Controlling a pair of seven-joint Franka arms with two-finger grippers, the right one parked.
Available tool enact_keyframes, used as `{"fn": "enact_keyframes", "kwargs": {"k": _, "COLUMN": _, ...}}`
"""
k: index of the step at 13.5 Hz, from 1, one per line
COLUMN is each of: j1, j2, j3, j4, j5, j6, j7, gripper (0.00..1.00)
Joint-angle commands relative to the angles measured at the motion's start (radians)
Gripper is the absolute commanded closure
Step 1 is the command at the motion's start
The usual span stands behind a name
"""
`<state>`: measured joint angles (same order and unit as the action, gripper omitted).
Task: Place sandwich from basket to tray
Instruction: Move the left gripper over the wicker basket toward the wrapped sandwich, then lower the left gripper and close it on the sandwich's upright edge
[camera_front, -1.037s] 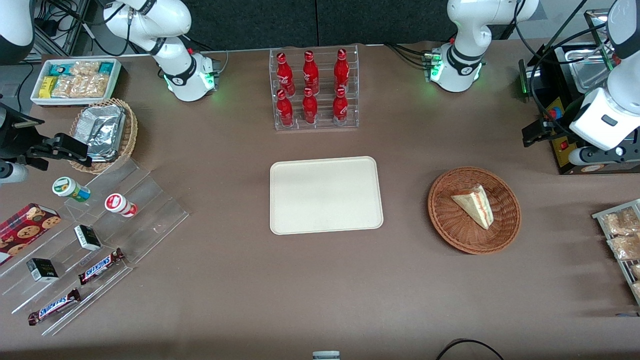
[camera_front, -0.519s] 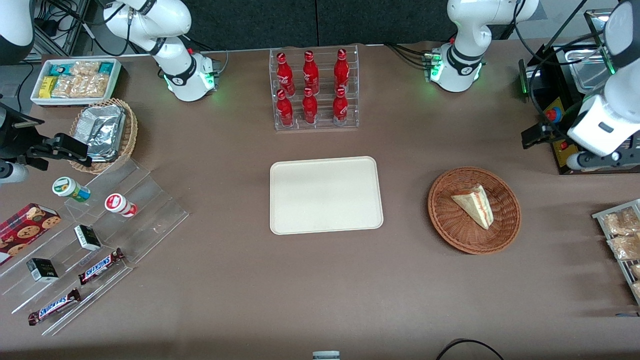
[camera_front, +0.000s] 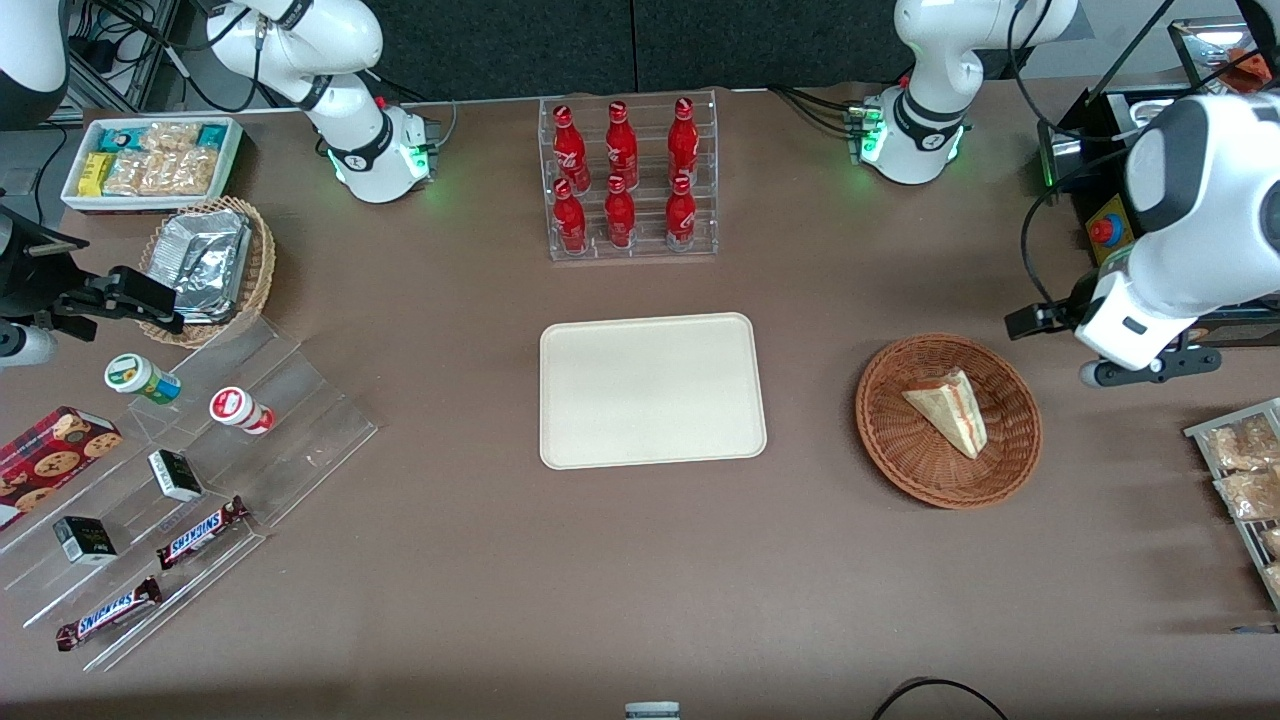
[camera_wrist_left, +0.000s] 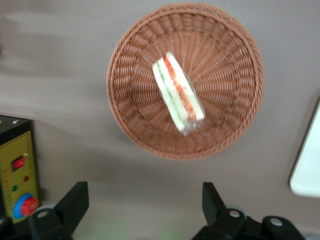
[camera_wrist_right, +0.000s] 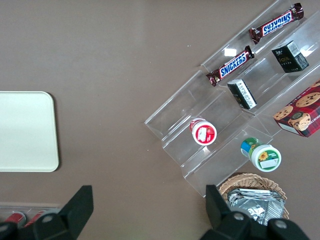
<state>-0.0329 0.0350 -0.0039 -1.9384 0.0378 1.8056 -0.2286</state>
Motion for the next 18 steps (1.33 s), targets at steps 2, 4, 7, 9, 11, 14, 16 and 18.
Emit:
{"fn": "enact_keyframes", "kwargs": {"k": 2, "j1": -0.004, "j2": -0.014, "j3": -0.001, "j4": -0.118, "j5": 0.013, "j6": 0.174, "j7": -0.164, "gripper": 0.0}}
{"fn": "enact_keyframes", "kwargs": {"k": 4, "j1": -0.008, "j2": -0.012, "j3": -0.001, "j4": -0.2, "j5": 0.013, "j6": 0.318, "j7": -0.248, "gripper": 0.0}}
{"fn": "enact_keyframes", "kwargs": {"k": 7, "j1": -0.012, "j2": 0.015, "j3": -0.001, "j4": -0.255, "j5": 0.01, "j6": 0.425, "j7": -0.362, "gripper": 0.0}}
{"fn": "enact_keyframes", "kwargs": {"k": 9, "j1": -0.015, "j2": 0.057, "j3": -0.002, "j4": -0.267, "j5": -0.001, "j6": 0.477, "j7": -0.414, "gripper": 0.0}}
{"fn": "enact_keyframes", "kwargs": {"k": 11, "j1": -0.028, "j2": 0.083, "j3": -0.002, "j4": -0.313, "j5": -0.001, "j6": 0.579, "j7": -0.446, "gripper": 0.0}}
{"fn": "enact_keyframes", "kwargs": {"k": 14, "j1": -0.032, "j2": 0.091, "j3": -0.002, "j4": -0.32, "j5": -0.028, "j6": 0.597, "j7": -0.497, "gripper": 0.0}}
{"fn": "enact_keyframes", "kwargs": {"k": 16, "j1": -0.035, "j2": 0.094, "j3": -0.004, "j4": -0.32, "j5": -0.052, "j6": 0.603, "j7": -0.497, "gripper": 0.0}}
{"fn": "enact_keyframes", "kwargs": {"k": 18, "j1": -0.041, "j2": 0.108, "j3": -0.004, "j4": -0.32, "j5": -0.053, "j6": 0.619, "j7": -0.499, "gripper": 0.0}}
